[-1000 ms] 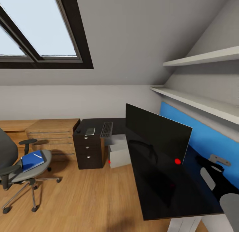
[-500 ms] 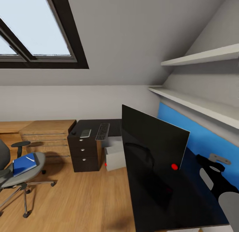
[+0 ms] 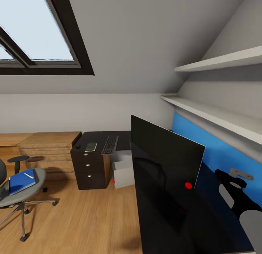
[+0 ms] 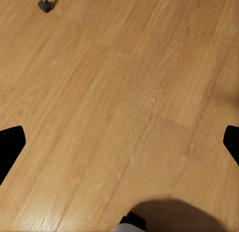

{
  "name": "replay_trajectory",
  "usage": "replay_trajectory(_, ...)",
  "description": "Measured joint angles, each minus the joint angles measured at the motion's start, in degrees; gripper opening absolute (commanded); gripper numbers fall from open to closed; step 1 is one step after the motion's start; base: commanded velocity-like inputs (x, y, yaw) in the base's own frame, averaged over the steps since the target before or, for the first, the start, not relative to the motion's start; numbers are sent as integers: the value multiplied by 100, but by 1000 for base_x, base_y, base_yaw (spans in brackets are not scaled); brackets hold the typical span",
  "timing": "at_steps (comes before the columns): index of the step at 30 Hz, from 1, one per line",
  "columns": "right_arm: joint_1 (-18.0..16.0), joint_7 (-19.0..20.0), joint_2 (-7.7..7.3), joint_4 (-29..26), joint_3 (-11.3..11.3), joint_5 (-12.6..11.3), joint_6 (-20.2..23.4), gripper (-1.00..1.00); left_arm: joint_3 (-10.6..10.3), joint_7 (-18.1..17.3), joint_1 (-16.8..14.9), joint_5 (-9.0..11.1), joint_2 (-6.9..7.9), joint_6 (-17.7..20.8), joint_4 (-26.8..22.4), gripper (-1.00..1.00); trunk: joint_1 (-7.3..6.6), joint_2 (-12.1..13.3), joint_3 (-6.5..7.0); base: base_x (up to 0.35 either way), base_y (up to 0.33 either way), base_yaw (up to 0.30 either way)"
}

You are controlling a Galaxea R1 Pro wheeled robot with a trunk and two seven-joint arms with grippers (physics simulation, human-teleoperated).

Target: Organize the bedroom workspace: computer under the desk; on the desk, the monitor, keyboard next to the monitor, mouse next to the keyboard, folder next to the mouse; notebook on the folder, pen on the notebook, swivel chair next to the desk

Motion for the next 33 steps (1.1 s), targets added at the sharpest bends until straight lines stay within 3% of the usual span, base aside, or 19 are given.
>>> replay_trajectory(10,0,7,13,7,91,278,0,100,2,0,0,2,7,-1,0,100,-1,0,0,129,-2,0)
replay_trajectory(33,0,11,16,-3,112,335,-3,100,2,0,0,-3,7,-9,0,100,0,0,0,83,0,0)
